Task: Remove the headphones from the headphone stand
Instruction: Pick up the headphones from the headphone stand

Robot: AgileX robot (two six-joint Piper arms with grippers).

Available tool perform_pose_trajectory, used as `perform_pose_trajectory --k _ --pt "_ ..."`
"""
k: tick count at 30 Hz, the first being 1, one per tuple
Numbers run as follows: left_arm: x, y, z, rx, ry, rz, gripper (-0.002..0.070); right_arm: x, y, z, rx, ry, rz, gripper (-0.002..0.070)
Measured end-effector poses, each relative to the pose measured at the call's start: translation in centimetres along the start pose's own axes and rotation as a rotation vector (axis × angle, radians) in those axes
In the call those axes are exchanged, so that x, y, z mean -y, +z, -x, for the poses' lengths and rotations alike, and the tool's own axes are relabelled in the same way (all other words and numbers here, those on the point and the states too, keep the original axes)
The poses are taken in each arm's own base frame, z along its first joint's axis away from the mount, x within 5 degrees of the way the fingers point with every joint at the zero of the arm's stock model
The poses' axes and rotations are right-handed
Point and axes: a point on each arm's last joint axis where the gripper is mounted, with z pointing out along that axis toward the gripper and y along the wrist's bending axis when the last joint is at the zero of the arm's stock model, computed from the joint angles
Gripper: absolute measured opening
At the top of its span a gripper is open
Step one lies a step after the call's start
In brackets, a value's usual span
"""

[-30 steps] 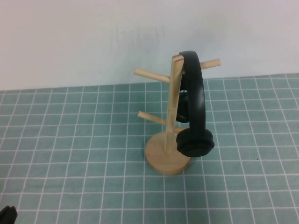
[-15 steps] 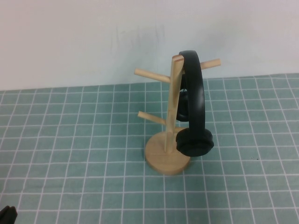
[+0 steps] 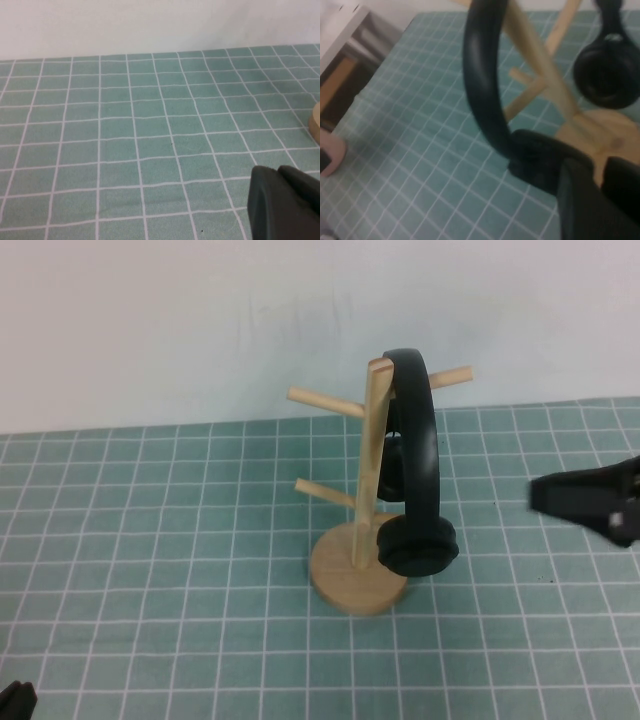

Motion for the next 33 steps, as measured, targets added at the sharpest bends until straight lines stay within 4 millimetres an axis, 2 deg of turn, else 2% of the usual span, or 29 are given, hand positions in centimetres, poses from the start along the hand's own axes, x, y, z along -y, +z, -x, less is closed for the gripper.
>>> perform_pose_trajectory --k 3,5,8,20,33 --pt "0.0 0.0 0.0 0.000 0.000 0.000 -0.0006 0.0 1.2 -0.2 -0.017 0.037 0.042 0.0405" --pt "0.0 0.0 0.0 0.000 0.000 0.000 -0.0006 0.0 1.9 -0.2 -0.008 0.060 0.065 0.0484" --pt "0.0 0.0 0.0 0.000 0.000 0.000 -0.0006 0.1 2.7 0.3 -0.017 0.033 0.083 0.0491" --pt "0.0 0.0 0.0 0.000 0.000 0.000 -0.0006 0.6 4.5 4.4 0.014 -0.029 0.116 0.0484" --pt "0.0 0.0 0.0 0.000 0.000 0.000 -0.0006 0.9 5.6 5.5 0.024 -0.009 0.213 0.0484"
